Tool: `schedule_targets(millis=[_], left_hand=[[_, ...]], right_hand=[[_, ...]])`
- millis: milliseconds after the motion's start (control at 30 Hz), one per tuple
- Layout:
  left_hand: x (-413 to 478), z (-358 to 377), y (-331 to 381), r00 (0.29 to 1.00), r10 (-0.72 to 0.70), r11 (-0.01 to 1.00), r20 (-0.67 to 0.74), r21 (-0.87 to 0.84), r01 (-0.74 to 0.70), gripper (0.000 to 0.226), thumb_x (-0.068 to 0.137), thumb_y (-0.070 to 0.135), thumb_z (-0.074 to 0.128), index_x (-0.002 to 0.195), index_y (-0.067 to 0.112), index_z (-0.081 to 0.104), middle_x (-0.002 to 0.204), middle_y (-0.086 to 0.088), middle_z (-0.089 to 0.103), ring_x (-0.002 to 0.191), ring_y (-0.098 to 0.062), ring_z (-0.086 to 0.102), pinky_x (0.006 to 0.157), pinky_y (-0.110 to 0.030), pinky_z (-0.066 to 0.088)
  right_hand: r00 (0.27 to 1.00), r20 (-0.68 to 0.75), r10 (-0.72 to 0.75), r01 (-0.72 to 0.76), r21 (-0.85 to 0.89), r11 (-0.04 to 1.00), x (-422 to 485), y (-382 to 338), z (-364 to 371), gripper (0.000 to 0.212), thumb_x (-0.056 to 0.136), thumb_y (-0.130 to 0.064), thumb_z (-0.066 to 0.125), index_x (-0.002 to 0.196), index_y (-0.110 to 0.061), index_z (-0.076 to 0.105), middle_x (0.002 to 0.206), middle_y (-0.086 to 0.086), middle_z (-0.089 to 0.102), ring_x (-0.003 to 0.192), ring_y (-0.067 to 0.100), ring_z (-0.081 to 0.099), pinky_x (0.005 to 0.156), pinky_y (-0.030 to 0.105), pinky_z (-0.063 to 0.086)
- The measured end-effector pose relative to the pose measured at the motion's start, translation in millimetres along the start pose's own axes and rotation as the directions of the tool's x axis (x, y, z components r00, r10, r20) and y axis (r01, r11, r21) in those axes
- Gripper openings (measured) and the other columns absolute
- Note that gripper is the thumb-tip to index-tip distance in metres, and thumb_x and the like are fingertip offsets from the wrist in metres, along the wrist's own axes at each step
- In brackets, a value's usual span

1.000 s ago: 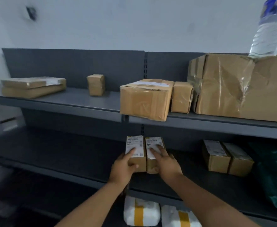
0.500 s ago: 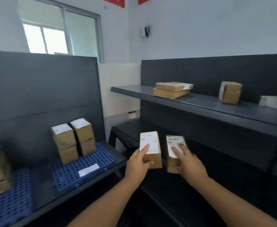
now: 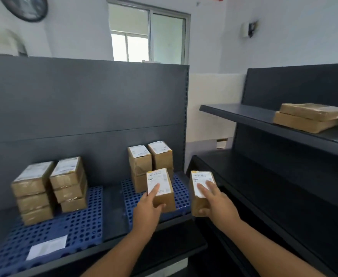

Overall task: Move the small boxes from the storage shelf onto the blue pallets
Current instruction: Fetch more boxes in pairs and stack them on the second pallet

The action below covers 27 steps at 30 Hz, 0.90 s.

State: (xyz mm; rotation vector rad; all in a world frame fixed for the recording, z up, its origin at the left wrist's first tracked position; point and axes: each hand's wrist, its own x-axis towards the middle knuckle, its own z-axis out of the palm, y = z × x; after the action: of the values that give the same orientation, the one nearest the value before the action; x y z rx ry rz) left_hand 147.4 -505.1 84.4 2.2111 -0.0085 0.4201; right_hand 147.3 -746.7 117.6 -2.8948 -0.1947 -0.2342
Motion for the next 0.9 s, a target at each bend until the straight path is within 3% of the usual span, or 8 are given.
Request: schedule_targets(millis=[233,433,900], left_hand=[[13,-8,-21,0.990,-0.119,0.986,-0.071,0.108,0.127,0.069,0.084,0.026,0.073,0.142,0.044,0.041,0.131,0.000,0.057,0.103,-0.016,0.059,0.083,-0.026,0.049],[25,2,-27,0.981,-0.182,0.968,-0.060,0.165,0.189,0.071,0.082,0.025,0.075,0.142,0.045,0.041,0.128,0.003,0.057,0.095,-0.004,0.052,0.079,-0.016,0.043],[51,15,-37,0.961,-0.251,0.933,-0.115,0.236,0.272,0.072,0.082,0.030,0.075,0.142,0.047,0.039,0.128,0.005,0.057,0.107,-0.011,0.057,0.084,-0.020,0.046]], right_hand=[[0.977,0.084,-0.197,0.193,0.052,0.980,58,-17,22,0.083,0.088,-0.038,0.066,0.151,-0.042,0.011,0.162,-0.005,0.004,0.133,0.027,0.037,0.105,0.038,0.040],[0.950,0.116,-0.289,0.281,0.082,0.956,95,-19,34,0.083,0.089,-0.037,0.066,0.151,-0.043,0.010,0.162,-0.007,0.004,0.131,0.026,0.038,0.106,0.038,0.039],[0.913,0.185,-0.364,0.338,0.158,0.928,132,-21,65,0.083,0.088,-0.034,0.069,0.150,-0.045,0.015,0.162,-0.011,0.004,0.134,0.026,0.036,0.103,0.036,0.042]])
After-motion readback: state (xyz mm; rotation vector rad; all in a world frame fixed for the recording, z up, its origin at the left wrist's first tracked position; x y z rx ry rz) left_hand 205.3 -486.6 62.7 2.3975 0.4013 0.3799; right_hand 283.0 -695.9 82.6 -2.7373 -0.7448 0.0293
